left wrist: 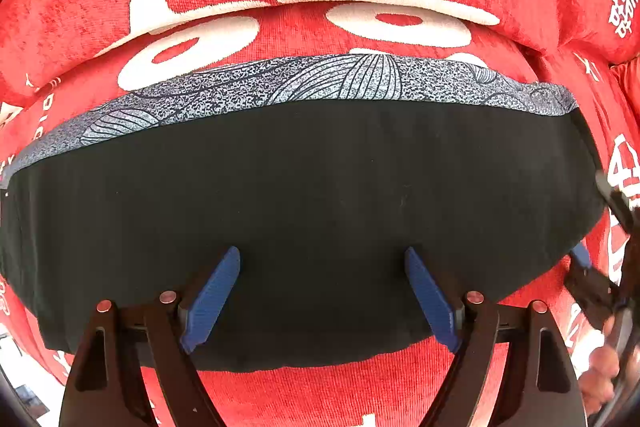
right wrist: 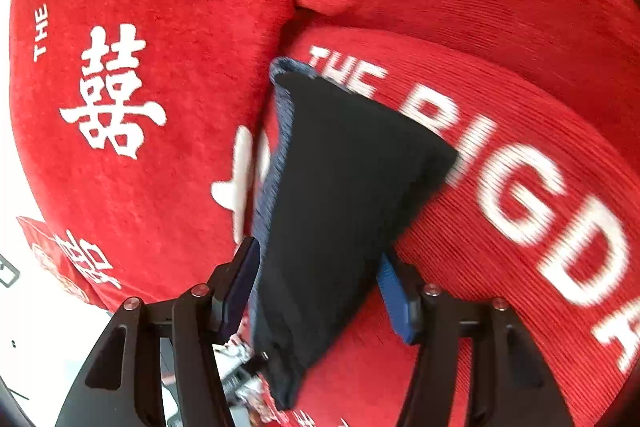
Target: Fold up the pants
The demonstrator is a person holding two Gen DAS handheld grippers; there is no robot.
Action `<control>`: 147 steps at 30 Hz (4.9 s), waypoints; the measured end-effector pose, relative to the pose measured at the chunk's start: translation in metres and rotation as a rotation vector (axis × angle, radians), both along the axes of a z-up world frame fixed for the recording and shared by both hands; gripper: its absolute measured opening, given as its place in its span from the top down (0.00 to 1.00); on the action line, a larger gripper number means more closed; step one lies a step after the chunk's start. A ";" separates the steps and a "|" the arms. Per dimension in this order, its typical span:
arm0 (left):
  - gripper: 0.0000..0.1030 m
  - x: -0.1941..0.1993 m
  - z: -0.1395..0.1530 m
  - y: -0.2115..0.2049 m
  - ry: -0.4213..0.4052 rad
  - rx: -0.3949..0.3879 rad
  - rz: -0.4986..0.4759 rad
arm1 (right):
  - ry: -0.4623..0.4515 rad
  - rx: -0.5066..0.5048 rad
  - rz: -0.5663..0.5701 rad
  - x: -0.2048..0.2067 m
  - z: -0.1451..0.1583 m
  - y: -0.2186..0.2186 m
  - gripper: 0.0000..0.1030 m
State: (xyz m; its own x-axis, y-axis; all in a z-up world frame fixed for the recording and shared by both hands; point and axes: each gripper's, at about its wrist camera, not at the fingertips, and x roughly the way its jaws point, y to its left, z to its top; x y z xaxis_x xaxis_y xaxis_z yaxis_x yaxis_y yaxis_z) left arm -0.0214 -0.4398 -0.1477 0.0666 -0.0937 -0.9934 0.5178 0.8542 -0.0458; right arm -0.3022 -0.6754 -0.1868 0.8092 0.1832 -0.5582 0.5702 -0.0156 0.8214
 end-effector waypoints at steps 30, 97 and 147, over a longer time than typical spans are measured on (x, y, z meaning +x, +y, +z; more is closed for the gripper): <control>0.41 0.052 0.024 0.013 0.029 -0.270 0.012 | 0.116 -0.697 0.597 0.136 0.158 0.113 0.88; 0.52 0.092 0.046 0.203 0.115 -0.275 -0.019 | 0.343 -0.524 0.838 0.274 0.052 0.227 0.77; 0.11 0.109 0.014 0.455 0.115 -0.074 0.460 | 0.474 -0.596 1.229 0.292 0.073 0.452 0.23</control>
